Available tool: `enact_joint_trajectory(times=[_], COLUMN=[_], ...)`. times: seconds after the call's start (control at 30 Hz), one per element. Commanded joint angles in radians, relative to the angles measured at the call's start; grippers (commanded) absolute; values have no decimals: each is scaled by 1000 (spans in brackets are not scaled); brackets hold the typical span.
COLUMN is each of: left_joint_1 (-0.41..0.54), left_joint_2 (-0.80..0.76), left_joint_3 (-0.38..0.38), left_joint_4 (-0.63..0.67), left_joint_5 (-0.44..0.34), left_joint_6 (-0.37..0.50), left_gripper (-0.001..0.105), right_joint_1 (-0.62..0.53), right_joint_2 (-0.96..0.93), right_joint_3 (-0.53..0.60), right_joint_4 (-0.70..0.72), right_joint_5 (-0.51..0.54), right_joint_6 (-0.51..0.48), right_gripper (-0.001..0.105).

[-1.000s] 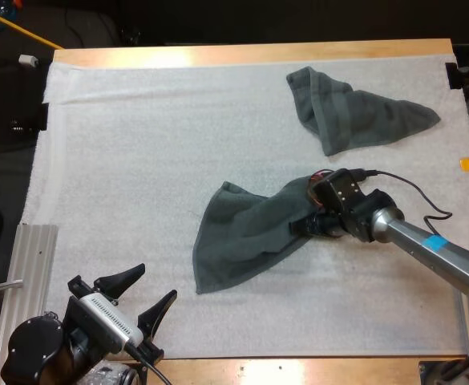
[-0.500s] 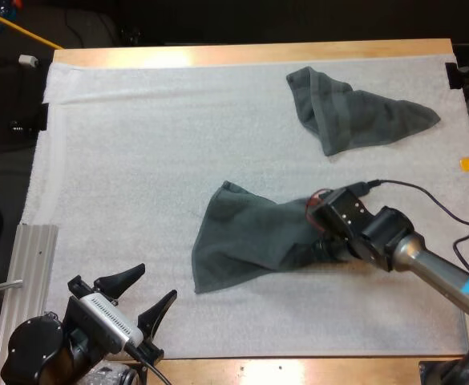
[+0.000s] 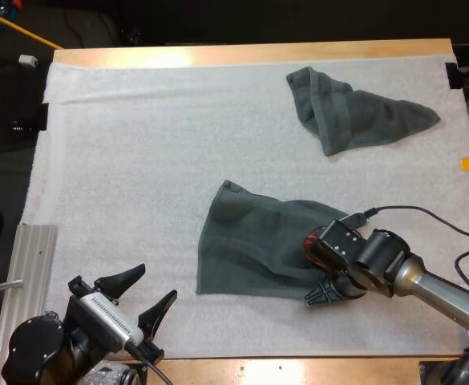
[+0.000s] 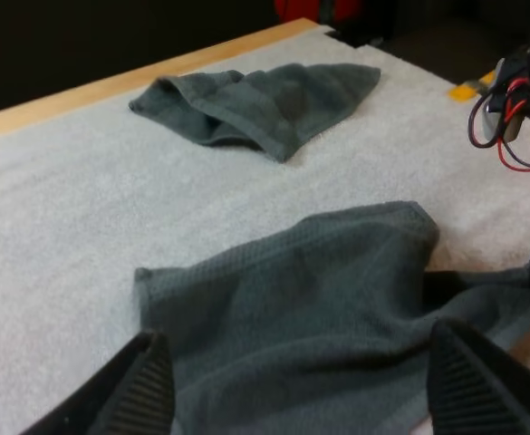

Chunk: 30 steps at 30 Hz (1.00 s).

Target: Pick towel from pile, fold and stack

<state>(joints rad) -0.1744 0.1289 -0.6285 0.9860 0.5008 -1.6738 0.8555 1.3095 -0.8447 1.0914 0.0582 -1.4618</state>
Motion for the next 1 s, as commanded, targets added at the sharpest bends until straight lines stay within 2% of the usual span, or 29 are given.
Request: enact_joint_trajectory(times=[0.0, 0.23, 0.33, 0.53, 0.97], left_joint_1=[-5, -5, -5, -30, -176], left_joint_2=[6, 175, 282, 436, 859], left_joint_3=[5, 6, 6, 6, 6], left_joint_4=[-2, 41, 27, -48, -42], left_joint_5=[6, 31, 28, 28, 39], left_joint_6=[-15, -48, -58, -149, -162], left_gripper=[58, 58, 58, 58, 58], right_joint_1=[0, 0, 0, 0, 0], right_joint_2=[-8, -12, -20, -26, -26], right_joint_3=[7, 71, 88, 91, 91], right_joint_4=[17, 25, 8, -29, -30], right_joint_5=[6, 9, 16, 16, 14], right_joint_6=[18, 159, 173, 187, 187], right_gripper=[0, 0, 0, 0, 0])
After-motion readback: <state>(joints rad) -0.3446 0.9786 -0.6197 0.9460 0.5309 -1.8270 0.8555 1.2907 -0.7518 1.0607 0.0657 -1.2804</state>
